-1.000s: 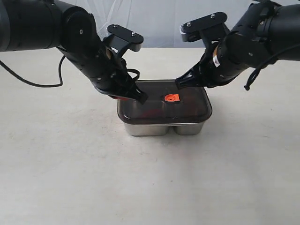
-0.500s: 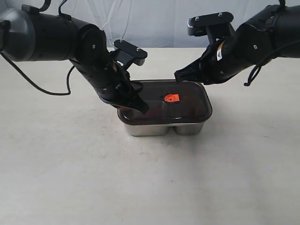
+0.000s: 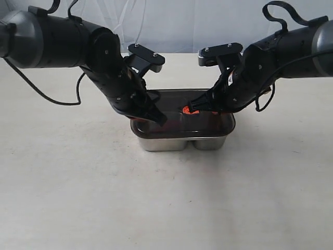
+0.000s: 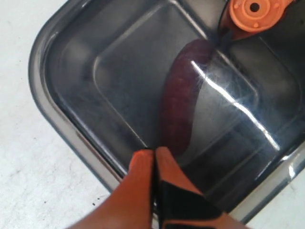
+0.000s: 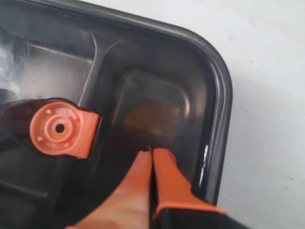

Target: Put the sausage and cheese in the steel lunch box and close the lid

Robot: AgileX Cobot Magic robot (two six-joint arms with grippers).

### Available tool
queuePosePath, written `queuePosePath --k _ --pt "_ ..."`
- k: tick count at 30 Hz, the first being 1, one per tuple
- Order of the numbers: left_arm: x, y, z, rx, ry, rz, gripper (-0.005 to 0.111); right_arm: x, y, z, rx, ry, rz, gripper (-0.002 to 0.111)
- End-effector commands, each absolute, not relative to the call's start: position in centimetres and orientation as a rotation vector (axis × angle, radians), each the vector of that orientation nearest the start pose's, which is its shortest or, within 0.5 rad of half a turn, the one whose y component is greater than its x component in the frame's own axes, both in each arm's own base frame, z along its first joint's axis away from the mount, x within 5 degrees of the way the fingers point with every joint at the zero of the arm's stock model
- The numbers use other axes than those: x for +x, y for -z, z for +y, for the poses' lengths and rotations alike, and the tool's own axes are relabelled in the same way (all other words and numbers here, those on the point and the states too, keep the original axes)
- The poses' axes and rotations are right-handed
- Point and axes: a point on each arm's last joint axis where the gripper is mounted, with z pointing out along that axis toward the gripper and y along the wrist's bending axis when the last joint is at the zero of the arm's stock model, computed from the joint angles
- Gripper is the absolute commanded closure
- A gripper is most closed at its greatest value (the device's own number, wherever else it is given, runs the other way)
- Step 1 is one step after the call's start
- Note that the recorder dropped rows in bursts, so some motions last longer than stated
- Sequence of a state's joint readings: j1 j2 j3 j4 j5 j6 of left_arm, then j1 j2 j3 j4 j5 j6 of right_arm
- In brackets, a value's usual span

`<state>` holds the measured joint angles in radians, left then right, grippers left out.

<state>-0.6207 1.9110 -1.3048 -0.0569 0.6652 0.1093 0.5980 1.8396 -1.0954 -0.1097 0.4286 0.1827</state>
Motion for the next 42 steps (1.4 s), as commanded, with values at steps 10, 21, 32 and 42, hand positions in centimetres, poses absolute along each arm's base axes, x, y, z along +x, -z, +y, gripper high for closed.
queuePosePath --k 10,21,32,42 --pt "31.6 -13.7 -23.1 0.980 0.145 2.820 0.107 30.4 -15.3 20.0 -0.674 -0.128 2.660 0.109" --pt "31.9 -13.1 -23.4 0.988 0.126 2.912 0.107 30.2 -15.1 19.9 -0.663 -0.128 2.690 0.109" --pt "32.3 -16.5 -23.7 0.936 0.183 2.757 0.107 30.0 -17.6 19.7 -0.640 -0.155 2.631 0.109" --pt "23.8 -36.0 -17.7 0.615 0.428 2.045 0.107 21.1 -29.6 13.9 -0.537 -0.242 2.402 0.109"
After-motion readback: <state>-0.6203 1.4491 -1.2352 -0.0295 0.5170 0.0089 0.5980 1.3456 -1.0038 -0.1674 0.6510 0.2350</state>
